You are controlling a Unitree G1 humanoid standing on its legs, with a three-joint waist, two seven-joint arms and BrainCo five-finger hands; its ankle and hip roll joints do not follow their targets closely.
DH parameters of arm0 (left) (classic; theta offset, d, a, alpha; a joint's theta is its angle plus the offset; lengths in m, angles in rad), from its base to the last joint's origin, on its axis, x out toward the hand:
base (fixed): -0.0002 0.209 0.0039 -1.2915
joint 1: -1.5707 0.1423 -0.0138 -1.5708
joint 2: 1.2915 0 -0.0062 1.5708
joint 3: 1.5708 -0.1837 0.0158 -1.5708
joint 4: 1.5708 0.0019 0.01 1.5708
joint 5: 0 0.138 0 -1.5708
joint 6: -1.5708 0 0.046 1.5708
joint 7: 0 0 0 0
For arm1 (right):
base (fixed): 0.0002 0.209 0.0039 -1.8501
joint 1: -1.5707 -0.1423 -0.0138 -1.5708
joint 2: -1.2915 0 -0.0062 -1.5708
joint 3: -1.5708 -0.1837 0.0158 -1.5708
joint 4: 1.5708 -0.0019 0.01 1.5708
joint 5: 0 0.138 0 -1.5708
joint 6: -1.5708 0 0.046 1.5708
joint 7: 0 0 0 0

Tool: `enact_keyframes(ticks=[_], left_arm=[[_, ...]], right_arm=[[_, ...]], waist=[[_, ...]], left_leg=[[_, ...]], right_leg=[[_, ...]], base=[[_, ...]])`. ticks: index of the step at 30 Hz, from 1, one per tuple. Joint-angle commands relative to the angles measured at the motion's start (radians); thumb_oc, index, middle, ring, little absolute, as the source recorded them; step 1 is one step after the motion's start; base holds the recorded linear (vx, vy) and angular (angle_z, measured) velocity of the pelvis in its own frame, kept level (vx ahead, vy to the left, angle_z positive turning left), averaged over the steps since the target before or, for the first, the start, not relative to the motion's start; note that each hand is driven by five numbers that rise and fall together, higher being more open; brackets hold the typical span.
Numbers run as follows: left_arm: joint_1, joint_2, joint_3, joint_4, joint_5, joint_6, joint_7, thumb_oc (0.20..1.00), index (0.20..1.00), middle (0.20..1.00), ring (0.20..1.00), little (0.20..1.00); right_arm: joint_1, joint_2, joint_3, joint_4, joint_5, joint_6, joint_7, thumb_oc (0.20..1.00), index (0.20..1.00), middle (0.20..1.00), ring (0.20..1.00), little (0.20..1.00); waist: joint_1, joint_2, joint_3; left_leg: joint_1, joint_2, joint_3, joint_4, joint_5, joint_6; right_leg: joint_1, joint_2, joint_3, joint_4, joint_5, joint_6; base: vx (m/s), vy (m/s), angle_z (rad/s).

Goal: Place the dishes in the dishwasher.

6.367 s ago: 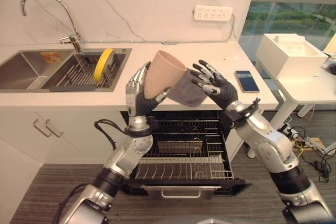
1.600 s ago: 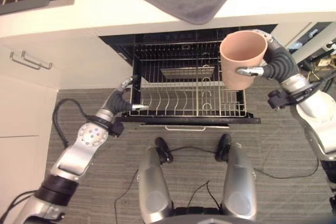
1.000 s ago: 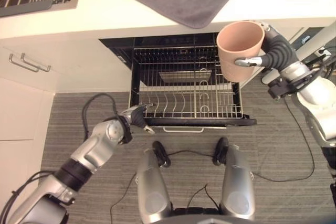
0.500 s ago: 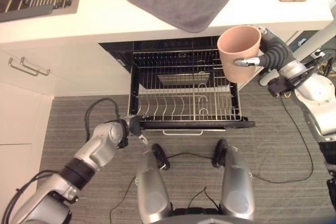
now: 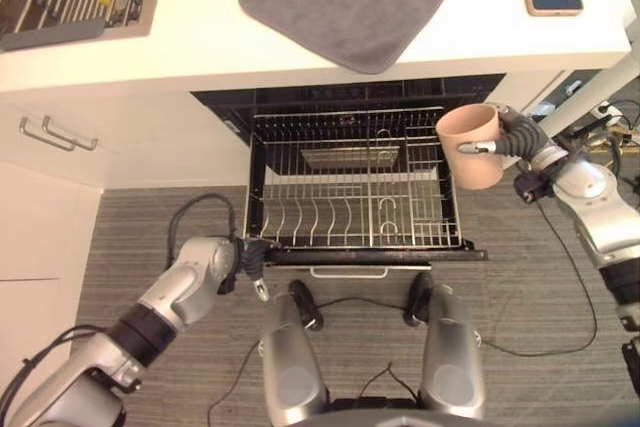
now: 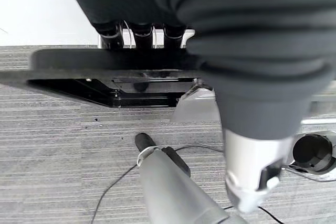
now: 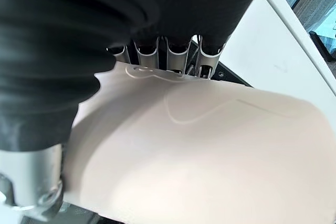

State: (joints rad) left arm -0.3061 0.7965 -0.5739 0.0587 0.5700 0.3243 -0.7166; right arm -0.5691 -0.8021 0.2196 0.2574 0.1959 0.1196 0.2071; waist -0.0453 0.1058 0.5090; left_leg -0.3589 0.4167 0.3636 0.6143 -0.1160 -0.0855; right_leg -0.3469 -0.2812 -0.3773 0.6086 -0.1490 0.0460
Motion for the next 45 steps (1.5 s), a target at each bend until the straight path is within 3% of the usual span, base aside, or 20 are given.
enact_keyframes(ticks=[1, 2, 12, 17, 26, 32, 35, 41, 43, 45], left_arm=[[0.259, 0.096, -0.099, -0.011, -0.017, -0.016, -0.098, 1.0, 1.0, 1.0, 1.0, 1.0], [0.264, 0.096, -0.103, -0.011, -0.012, -0.019, -0.086, 1.0, 1.0, 1.0, 1.0, 1.0], [0.279, 0.133, -0.111, -0.041, 0.007, -0.075, -0.063, 1.0, 1.0, 1.0, 1.0, 1.0], [0.264, 0.138, -0.141, -0.068, 0.002, -0.09, -0.028, 1.0, 1.0, 1.0, 1.0, 1.0], [0.233, 0.127, -0.203, -0.108, -0.069, -0.081, 0.06, 1.0, 1.0, 1.0, 1.0, 1.0], [0.221, 0.101, -0.232, -0.133, -0.088, -0.047, 0.101, 1.0, 1.0, 1.0, 1.0, 1.0], [0.219, 0.101, -0.236, -0.135, -0.097, -0.04, 0.116, 1.0, 1.0, 1.0, 1.0, 1.0], [0.201, 0.102, -0.251, -0.141, -0.133, -0.025, 0.15, 1.0, 1.0, 1.0, 1.0, 1.0], [0.196, 0.1, -0.261, -0.133, -0.142, -0.023, 0.169, 1.0, 1.0, 1.0, 1.0, 1.0], [0.194, 0.098, -0.267, -0.124, -0.151, -0.028, 0.183, 1.0, 1.0, 1.0, 1.0, 1.0]], right_arm=[[-0.07, 0.003, -0.028, 0.011, -0.017, -0.046, -0.004, 0.2, 0.2, 0.2, 0.2, 0.2], [-0.071, 0.005, -0.021, 0.034, -0.013, -0.044, -0.009, 0.2, 0.2, 0.2, 0.2, 0.2], [-0.196, 0.043, 0.065, 0.341, 0.039, 0.006, -0.039, 0.2, 0.2, 0.2, 0.2, 0.2], [-0.307, 0.102, 0.098, 0.563, 0.17, 0.117, -0.061, 0.2, 0.2, 0.2, 0.2, 0.2], [-0.465, 0.17, 0.127, 0.862, 0.165, 0.238, -0.066, 0.2, 0.2, 0.2, 0.2, 0.2], [-0.493, 0.176, 0.128, 0.954, 0.153, 0.316, -0.12, 0.2, 0.2, 0.2, 0.2, 0.2], [-0.493, 0.169, 0.137, 0.971, 0.072, 0.319, -0.12, 0.2, 0.2, 0.2, 0.2, 0.2], [-0.51, 0.151, 0.152, 1.009, 0.089, 0.338, -0.193, 0.2, 0.2, 0.2, 0.2, 0.2], [-0.521, 0.146, 0.167, 1.018, 0.011, 0.339, -0.197, 0.2, 0.2, 0.2, 0.2, 0.2], [-0.53, 0.138, 0.17, 1.026, 0.062, 0.358, -0.202, 0.2, 0.2, 0.2, 0.2, 0.2]], waist=[[0.039, 0.005, -0.013], [0.043, 0.004, -0.015], [0.102, 0.034, -0.022], [0.138, 0.057, -0.026], [0.174, 0.095, -0.036], [0.189, 0.115, -0.043], [0.192, 0.117, -0.041], [0.196, 0.128, -0.03], [0.194, 0.127, -0.028], [0.193, 0.129, -0.026]], left_leg=[[-0.111, 0.019, -0.037, 0.026, 0.198, -0.08], [-0.107, 0.014, -0.054, 0.039, 0.181, -0.099], [-0.107, 0.007, -0.069, 0.048, 0.188, -0.097], [-0.093, -0.01, -0.073, 0.041, 0.174, -0.086], [-0.067, -0.035, -0.06, 0.037, 0.15, -0.072], [-0.052, -0.05, -0.062, 0.026, 0.141, -0.066], [-0.057, -0.051, -0.06, 0.029, 0.133, -0.064], [-0.066, -0.061, -0.067, 0.031, 0.124, -0.062], [-0.069, -0.059, -0.066, 0.033, 0.119, -0.061], [-0.072, -0.061, -0.068, 0.034, 0.116, -0.061]], right_leg=[[0.106, -0.016, -0.049, -0.043, -0.121, 0.002], [0.114, -0.017, -0.04, -0.036, -0.141, 0.011], [0.144, -0.027, -0.081, -0.034, -0.146, 0.0], [0.16, -0.036, -0.108, -0.037, -0.145, -0.002], [0.158, -0.059, -0.122, -0.021, -0.151, 0.001], [0.159, -0.072, -0.127, -0.013, -0.156, 0.0], [0.148, -0.081, -0.129, -0.002, -0.157, 0.002], [0.116, -0.102, -0.128, 0.025, -0.162, 0.006], [0.104, -0.109, -0.123, 0.034, -0.163, 0.008], [0.095, -0.114, -0.12, 0.04, -0.164, 0.009]], base=[[0.0, -0.008, 0.05], [0.07, -0.023, 0.07], [0.02, -0.021, 0.07], [0.01, 0.008, 0.07], [0.01, 0.069, 0.06], [0.03, 0.066, 0.03], [-0.01, 0.017, 0.05], [-0.02, 0.014, 0.01], [0.0, 0.0, 0.0], [0.0, 0.0, 0.0]])
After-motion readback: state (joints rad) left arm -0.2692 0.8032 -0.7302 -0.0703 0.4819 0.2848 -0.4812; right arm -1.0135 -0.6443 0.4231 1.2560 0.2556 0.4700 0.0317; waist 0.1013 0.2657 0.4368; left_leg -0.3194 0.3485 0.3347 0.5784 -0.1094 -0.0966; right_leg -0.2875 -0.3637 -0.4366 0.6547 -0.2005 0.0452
